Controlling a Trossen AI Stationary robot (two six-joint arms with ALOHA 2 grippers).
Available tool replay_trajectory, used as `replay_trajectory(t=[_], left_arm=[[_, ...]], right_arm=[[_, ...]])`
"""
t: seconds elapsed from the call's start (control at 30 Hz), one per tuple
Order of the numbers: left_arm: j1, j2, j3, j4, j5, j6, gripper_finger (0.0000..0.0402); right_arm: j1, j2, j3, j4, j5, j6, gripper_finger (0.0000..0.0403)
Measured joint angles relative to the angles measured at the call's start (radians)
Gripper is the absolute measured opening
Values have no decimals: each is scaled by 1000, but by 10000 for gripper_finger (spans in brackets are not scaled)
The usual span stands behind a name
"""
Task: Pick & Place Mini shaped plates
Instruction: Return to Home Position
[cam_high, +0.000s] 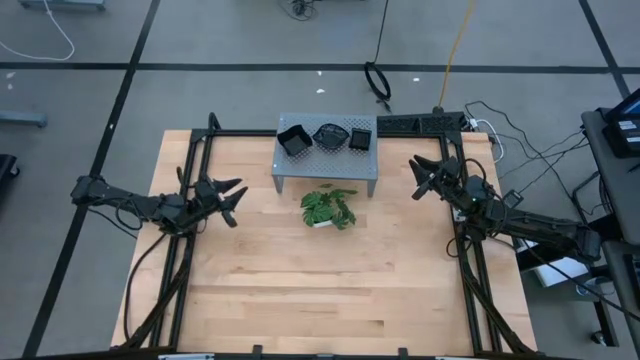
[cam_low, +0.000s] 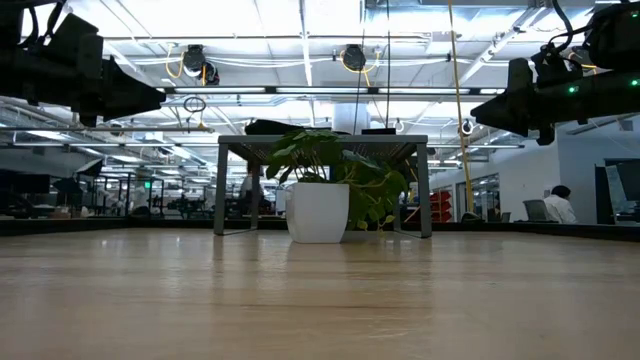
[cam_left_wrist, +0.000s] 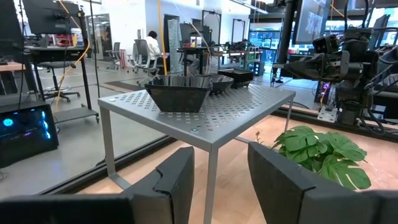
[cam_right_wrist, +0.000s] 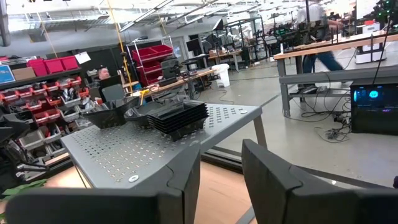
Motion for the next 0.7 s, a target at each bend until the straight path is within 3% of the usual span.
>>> replay_trajectory(t=[0.7], left_arm=[[0,0,0,0,0,0,152]], right_arm=[[0,0,0,0,0,0,105]])
